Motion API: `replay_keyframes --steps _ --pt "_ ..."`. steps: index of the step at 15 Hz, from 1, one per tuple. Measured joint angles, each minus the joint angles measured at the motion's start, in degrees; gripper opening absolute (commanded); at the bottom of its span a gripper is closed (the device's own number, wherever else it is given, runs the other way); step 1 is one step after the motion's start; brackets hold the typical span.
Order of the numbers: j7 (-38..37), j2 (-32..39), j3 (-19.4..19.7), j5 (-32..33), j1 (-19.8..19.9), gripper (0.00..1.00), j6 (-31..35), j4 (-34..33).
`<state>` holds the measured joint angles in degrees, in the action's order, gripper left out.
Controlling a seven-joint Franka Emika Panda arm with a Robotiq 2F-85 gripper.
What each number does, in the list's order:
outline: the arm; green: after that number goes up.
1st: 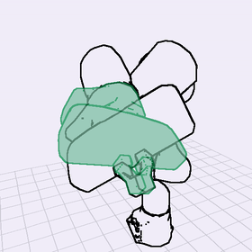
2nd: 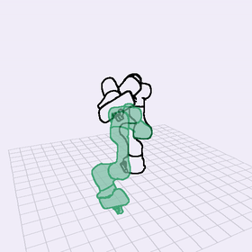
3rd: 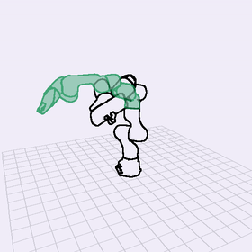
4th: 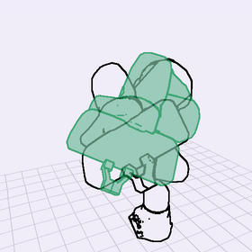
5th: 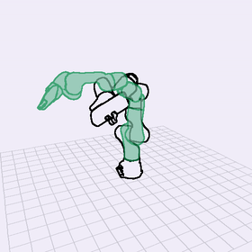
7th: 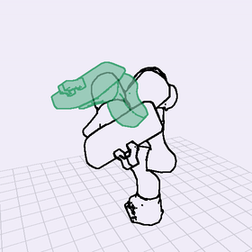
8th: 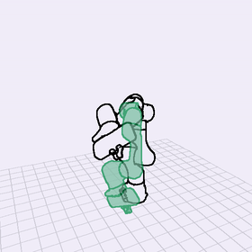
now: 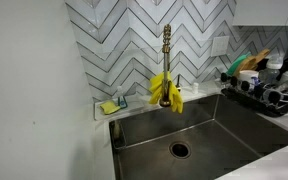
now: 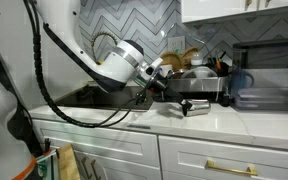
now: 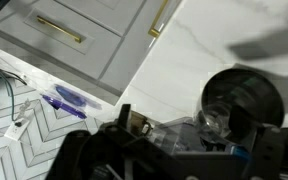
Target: Flip the silver cup to its side, pick up the silver cup and hang it on the first cup hanger on the dish rack
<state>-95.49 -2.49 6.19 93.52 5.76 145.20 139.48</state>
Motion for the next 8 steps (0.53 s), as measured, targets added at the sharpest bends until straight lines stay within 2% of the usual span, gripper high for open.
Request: replay_keyframes --steps 3,8 --pt "6.99 -0.99 0.59 -7.48 0.17 1.0 2.4 0.02" --pt "21.05 -2.68 1.88 -23.46 0.54 1.0 6.27 0.01"
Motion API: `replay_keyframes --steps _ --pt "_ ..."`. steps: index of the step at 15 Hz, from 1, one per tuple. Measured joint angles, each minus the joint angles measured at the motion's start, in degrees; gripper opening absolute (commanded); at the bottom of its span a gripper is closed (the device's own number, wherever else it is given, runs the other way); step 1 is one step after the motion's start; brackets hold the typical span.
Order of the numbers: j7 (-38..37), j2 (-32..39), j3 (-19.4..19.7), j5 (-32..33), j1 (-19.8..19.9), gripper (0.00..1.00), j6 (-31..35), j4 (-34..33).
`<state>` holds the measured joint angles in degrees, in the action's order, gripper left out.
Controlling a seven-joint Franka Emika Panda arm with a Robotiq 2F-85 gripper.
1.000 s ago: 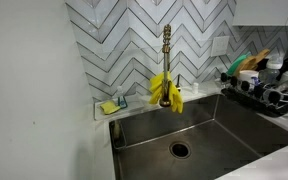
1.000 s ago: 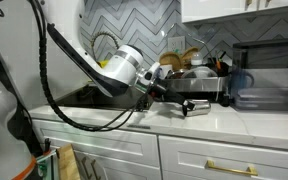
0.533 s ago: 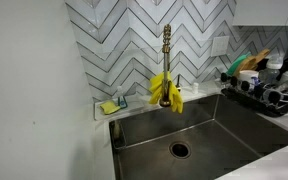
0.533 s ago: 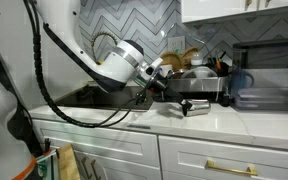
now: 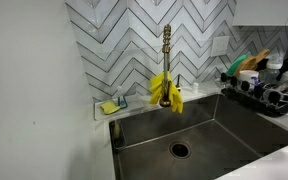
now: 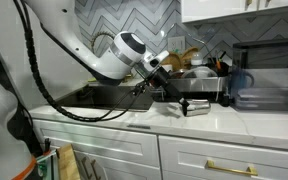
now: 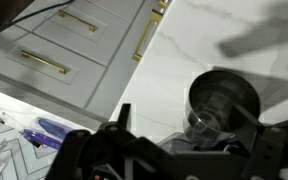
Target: Flip the silver cup to its side, pick up the silver cup and hang it on the first cup hanger on the dish rack
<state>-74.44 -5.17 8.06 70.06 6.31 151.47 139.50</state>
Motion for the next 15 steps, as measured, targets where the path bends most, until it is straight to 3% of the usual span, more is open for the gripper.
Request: replay_keyframes --steps 8,15 --pt "13.95 -1.97 1.01 -18.57 1.28 1.0 4.26 -0.96" --pt "13.73 -1.79 1.5 -19.26 1.32 1.0 5.61 -1.74"
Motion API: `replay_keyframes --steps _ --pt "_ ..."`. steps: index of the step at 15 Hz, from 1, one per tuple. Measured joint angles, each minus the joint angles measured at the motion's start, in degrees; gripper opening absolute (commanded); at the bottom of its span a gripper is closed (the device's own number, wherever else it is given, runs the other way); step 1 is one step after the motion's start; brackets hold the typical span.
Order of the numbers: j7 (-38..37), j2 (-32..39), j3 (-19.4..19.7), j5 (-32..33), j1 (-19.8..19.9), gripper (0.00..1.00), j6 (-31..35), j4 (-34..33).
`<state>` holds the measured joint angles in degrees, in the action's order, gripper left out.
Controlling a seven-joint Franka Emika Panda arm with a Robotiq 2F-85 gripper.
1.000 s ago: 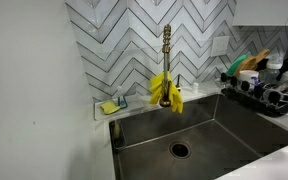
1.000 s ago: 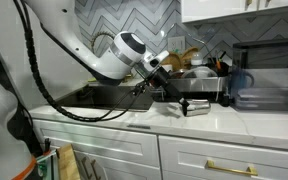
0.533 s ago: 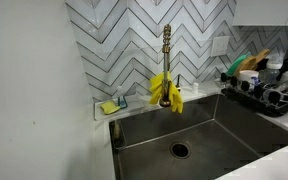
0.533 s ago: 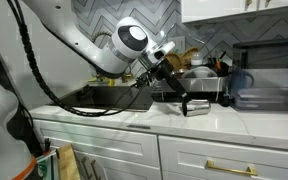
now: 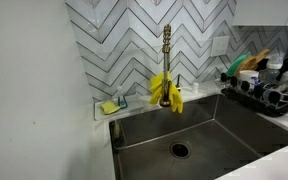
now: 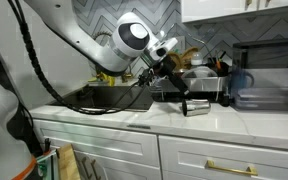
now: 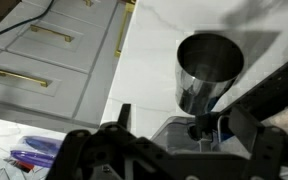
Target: Flip the silver cup to its side, pick up the silver cup and hang it on the first cup hanger on the dish rack
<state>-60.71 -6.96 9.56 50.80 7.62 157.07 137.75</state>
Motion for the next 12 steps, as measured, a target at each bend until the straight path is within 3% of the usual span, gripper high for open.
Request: replay_keyframes --steps 5,12 --pt "1.41 4.42 0.22 -7.52 0.17 1.0 -1.25 -3.9" --pt "10.11 11.78 0.22 -22.42 0.26 1.0 -1.32 -10.32"
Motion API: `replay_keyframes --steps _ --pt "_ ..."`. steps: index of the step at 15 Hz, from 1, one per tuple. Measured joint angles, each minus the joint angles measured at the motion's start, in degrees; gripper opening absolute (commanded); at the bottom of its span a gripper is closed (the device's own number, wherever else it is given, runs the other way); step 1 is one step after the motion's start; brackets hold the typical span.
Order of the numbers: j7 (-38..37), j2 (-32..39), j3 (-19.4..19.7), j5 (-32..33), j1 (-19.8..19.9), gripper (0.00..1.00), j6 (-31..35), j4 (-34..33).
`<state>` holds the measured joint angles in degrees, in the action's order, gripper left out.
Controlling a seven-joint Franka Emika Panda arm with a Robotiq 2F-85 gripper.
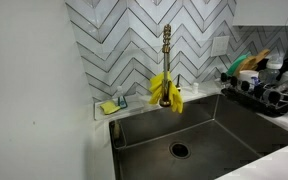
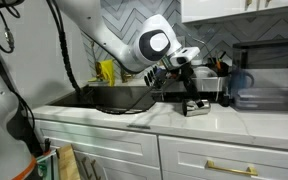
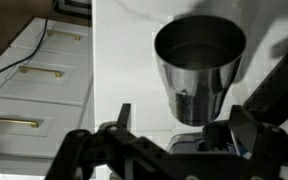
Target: Flip the silver cup to its side, pick up the silver cup and hang it on the first cup hanger on the dish rack
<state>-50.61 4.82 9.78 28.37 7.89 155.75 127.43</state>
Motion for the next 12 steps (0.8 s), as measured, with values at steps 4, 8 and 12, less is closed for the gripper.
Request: replay_keyframes --steps 4,8,12 --pt "5.05 3.06 0.06 -7.06 0.0 1.0 0.0 -2.66" --pt "10.23 5.68 0.08 -13.71 0.0 0.89 0.0 -4.52" --pt "13.85 7.52 0.19 -17.95 -0.02 0.45 -0.19 -5.96"
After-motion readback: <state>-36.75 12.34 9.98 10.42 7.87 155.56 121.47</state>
